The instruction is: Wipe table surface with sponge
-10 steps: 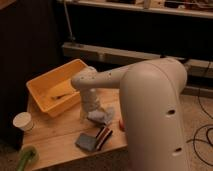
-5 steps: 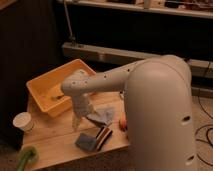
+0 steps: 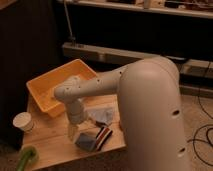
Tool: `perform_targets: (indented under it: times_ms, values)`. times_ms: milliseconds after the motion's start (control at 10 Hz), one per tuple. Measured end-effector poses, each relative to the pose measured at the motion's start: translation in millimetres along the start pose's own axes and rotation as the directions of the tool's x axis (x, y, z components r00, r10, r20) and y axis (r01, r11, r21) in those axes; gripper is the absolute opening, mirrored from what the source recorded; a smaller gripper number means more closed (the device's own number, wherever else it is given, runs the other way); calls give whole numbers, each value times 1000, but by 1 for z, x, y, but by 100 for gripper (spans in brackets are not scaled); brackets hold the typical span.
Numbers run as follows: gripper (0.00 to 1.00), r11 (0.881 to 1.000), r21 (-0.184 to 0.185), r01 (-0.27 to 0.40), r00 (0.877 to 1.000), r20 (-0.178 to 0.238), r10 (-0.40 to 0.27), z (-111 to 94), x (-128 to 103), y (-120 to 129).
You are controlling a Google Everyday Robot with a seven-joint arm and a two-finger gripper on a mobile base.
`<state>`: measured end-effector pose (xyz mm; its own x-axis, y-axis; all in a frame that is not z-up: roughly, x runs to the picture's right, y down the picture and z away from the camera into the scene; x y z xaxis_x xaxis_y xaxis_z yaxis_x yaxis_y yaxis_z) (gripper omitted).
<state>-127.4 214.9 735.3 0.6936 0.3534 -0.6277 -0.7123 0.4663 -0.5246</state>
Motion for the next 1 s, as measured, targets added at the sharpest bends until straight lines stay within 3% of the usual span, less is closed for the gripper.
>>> perform_targets:
  times_ms: [300,500,800,1000]
  values:
    - [80,996,25,89,995,-39,-88,7,-3,20]
    - [80,993,71,94,995,-50,-91,13,4,20]
    - [80,989,116,94,996,-5,-94,15,21,16]
    - [80,990,104,93,993,57,-99,11,23,17]
